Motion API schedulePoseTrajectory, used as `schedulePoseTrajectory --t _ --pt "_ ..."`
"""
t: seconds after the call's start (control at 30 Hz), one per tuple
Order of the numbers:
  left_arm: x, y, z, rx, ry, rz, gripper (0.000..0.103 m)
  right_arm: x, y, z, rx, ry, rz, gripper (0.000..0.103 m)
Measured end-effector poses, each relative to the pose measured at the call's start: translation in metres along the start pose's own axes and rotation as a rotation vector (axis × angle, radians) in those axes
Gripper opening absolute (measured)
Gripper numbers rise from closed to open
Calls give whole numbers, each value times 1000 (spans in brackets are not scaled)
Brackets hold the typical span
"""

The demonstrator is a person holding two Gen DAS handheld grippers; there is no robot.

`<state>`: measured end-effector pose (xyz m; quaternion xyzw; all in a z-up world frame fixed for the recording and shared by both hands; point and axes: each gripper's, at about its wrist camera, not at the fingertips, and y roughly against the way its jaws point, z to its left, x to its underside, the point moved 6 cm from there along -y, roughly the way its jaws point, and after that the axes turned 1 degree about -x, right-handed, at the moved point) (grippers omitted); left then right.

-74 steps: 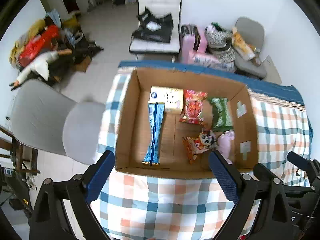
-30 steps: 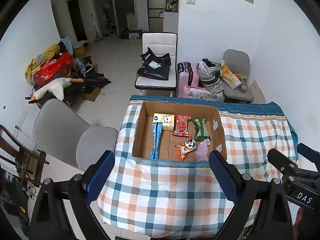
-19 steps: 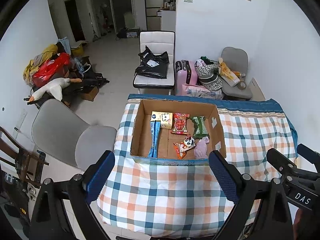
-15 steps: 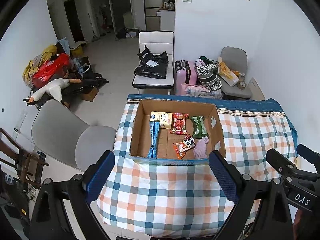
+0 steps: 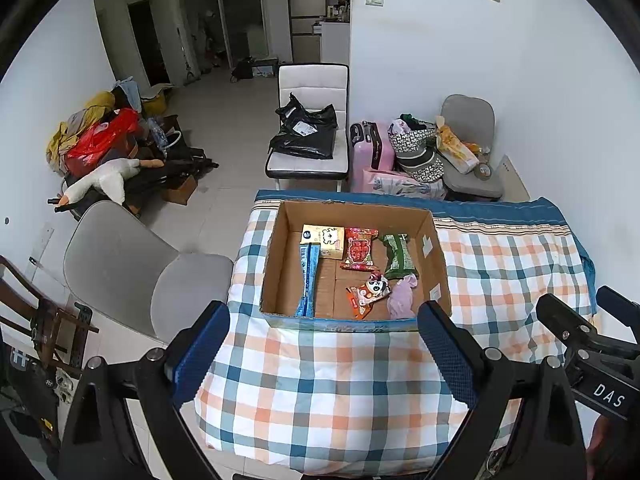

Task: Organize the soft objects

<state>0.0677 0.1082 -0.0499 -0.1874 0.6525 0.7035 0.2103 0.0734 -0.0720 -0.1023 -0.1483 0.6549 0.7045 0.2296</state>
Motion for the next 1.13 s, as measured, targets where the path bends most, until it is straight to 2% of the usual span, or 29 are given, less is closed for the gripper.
schedulePoseTrajectory --t 1.13 --pt "-2 1 3 -2 6 1 96 -6 1 -2 9 -10 0 103"
